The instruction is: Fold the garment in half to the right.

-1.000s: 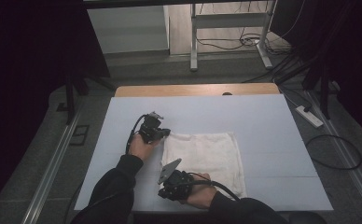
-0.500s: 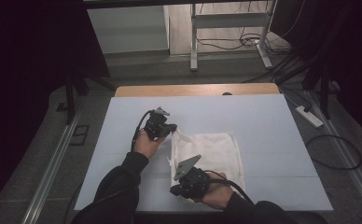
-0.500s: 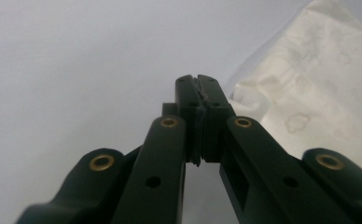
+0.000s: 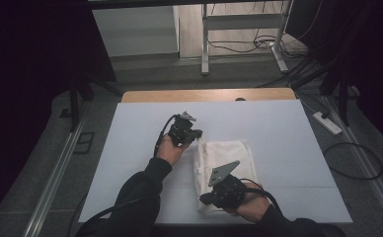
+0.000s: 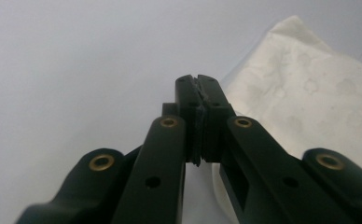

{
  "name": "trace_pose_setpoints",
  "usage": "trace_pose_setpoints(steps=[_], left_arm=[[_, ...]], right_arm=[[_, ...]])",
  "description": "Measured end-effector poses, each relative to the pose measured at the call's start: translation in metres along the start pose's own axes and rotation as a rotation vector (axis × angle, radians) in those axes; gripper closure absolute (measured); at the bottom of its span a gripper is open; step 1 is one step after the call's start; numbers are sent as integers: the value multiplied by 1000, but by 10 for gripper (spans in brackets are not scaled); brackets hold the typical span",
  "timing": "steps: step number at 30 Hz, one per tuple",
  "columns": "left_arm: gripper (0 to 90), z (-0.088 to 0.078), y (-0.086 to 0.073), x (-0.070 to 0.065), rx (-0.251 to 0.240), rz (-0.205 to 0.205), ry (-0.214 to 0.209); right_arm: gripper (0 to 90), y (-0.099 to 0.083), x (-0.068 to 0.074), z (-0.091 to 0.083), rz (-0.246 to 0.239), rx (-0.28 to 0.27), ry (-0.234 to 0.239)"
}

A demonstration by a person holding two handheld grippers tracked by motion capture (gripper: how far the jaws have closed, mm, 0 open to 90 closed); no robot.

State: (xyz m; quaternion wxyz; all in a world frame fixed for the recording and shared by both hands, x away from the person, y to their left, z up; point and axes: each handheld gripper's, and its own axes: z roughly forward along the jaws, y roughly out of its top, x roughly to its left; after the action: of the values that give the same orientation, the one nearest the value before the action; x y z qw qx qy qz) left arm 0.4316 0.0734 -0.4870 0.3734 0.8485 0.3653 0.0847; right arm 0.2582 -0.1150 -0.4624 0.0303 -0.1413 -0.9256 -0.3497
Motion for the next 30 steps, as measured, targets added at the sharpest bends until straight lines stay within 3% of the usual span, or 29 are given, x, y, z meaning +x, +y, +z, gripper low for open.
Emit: trace_pose_setpoints(steps=[17,30], left_arm=[[883,34,30,-33,-11,58,-38],[882,56,52,-58,-20,95,-66]], right_arm=[[863,-44,-12,-43,97,1,-55],[862,-73,-17,-69,136,-5,-111]])
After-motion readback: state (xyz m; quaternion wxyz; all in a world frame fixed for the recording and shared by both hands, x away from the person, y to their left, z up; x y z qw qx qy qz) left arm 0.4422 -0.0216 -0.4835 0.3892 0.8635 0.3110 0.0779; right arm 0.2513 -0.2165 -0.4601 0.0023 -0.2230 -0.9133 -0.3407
